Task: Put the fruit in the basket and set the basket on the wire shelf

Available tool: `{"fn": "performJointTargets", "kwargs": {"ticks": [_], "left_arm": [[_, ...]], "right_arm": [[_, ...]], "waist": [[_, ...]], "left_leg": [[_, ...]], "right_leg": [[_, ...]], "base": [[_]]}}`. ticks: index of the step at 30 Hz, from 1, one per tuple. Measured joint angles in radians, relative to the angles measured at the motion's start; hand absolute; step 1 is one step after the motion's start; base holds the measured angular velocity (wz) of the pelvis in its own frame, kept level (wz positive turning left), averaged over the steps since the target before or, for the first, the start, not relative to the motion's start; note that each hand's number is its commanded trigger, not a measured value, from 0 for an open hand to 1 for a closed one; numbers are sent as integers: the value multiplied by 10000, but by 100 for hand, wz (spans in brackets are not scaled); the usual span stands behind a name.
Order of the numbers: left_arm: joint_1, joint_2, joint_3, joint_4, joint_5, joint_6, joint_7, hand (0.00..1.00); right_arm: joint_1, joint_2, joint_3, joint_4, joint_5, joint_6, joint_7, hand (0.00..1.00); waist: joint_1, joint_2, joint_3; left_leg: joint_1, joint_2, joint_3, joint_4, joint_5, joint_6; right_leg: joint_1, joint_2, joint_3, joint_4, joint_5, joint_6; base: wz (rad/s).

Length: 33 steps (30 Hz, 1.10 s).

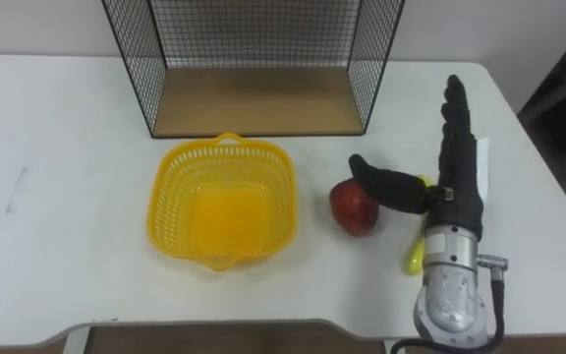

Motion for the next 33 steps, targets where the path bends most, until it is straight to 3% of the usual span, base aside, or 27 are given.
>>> {"fn": "performJointTargets", "kwargs": {"ticks": [5,13,22,33], "left_arm": [[-34,6,-7,-65,1,-6,-294,0],[-26,46,-131,-76,12,106,-741,0],[-3,51,-108,-76,79,183,-964,0],[-59,51,-103,-93,199,184,-1106,0]], "right_arm": [[1,34,77,161,-215,9,532,0],[39,67,365,542,-436,385,1087,0],[39,68,365,845,-787,388,1334,0],[38,72,366,1425,-956,394,1531,0]], "waist": [[-16,2,-8],[-37,-160,3],[-37,-182,24],[-13,-218,-22]], "left_leg": [[12,-1,-39,3,0,0],[0,-1,-85,131,0,1],[-15,-13,-224,150,-1,0],[29,-10,-214,142,3,5]], "right_leg": [[5,-3,-9,8,0,0],[27,-37,-162,21,6,-9],[138,-40,-264,-26,9,-16],[170,-41,-244,7,13,-17]], "base": [[0],[2],[4],[0]]}}
